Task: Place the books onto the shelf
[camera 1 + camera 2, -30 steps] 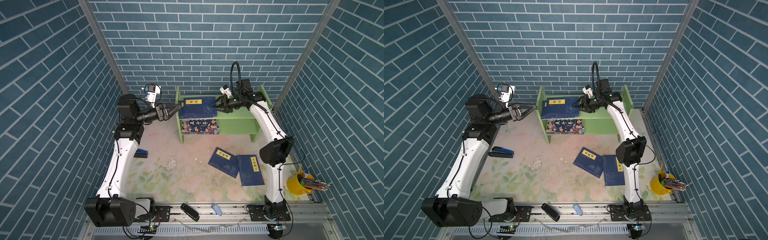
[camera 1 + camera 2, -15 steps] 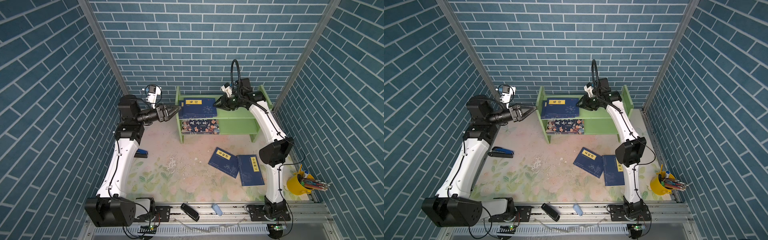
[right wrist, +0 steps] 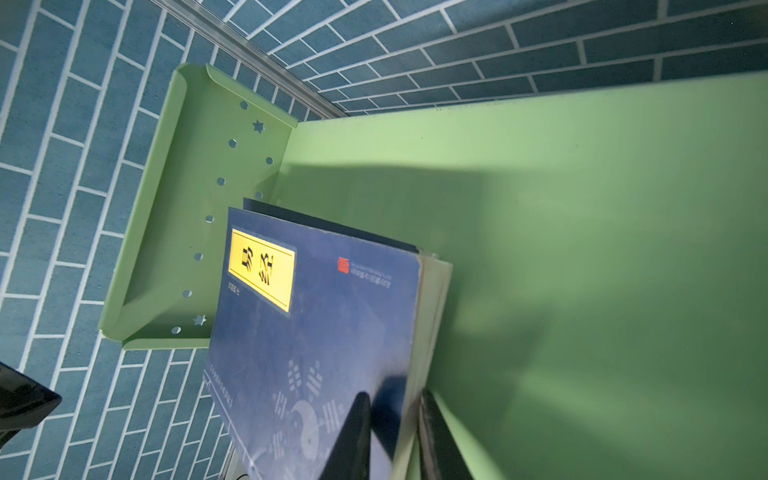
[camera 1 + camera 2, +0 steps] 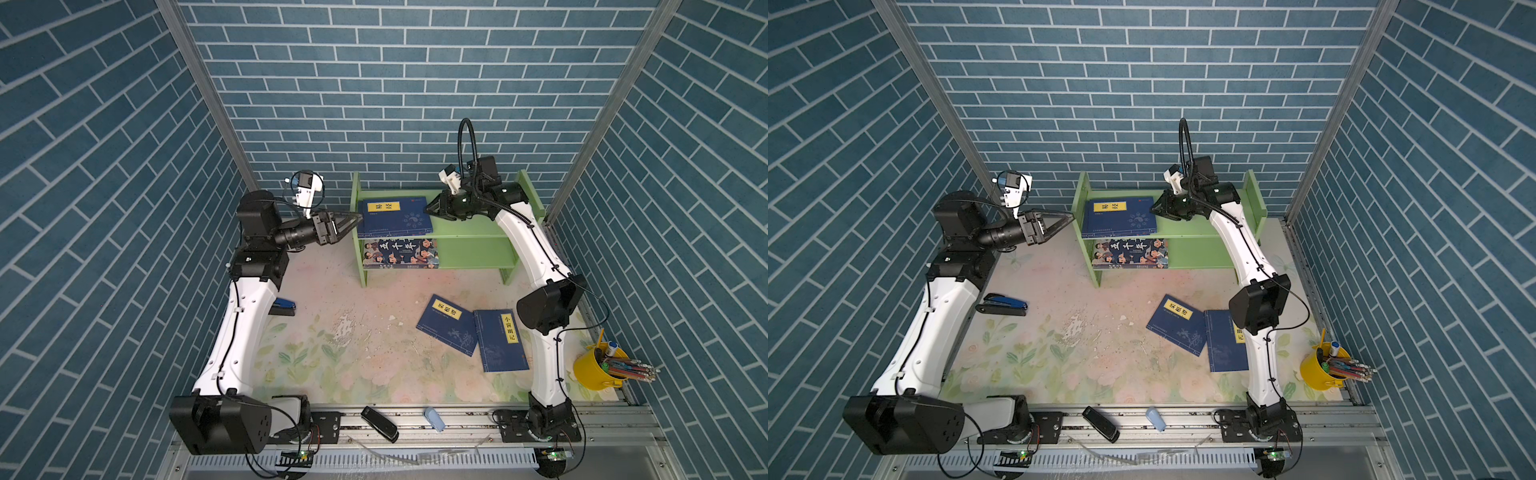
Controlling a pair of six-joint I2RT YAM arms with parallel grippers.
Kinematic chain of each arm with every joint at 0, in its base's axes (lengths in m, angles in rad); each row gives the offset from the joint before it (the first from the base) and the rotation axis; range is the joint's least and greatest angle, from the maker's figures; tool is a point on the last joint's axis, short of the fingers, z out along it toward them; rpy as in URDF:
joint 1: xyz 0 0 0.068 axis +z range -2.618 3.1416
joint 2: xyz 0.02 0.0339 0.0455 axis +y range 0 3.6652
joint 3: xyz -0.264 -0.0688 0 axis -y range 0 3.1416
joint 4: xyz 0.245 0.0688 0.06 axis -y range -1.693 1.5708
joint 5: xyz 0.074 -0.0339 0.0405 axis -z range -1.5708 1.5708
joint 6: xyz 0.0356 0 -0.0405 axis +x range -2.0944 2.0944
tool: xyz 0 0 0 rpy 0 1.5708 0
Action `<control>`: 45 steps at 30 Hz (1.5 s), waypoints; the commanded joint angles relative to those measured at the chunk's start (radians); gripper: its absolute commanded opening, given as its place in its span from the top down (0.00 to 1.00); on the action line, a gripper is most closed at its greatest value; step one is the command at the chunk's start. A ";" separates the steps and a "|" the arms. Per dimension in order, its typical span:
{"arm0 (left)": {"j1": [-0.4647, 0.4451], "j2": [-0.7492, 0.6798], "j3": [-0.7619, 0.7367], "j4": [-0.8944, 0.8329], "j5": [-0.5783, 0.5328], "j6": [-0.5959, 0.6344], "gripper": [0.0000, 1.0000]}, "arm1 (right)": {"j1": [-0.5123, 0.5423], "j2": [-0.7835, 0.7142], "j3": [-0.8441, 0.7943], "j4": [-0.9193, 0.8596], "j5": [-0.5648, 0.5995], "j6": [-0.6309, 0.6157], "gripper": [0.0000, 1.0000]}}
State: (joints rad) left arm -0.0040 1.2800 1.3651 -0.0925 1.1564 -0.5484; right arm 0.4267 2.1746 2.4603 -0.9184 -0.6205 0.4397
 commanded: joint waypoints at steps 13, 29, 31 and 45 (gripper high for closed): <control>0.001 -0.044 0.000 -0.323 -0.324 0.486 0.21 | 0.026 -0.121 -0.068 0.036 0.119 0.035 0.67; -0.065 -0.035 -0.168 -0.230 -0.426 0.673 0.21 | 0.027 -0.219 -0.262 0.139 0.072 0.071 0.68; -0.076 -0.029 -0.178 -0.218 -0.429 0.673 0.21 | 0.026 -0.214 -0.262 0.138 0.076 0.071 0.69; -0.137 0.013 -0.208 -0.129 -0.516 0.663 0.23 | 0.038 -0.231 -0.340 0.167 0.071 0.077 0.73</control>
State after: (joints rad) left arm -0.1333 1.2888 1.1694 -0.2634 0.6594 0.1200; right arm 0.4583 1.9633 2.1292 -0.7780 -0.5385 0.5014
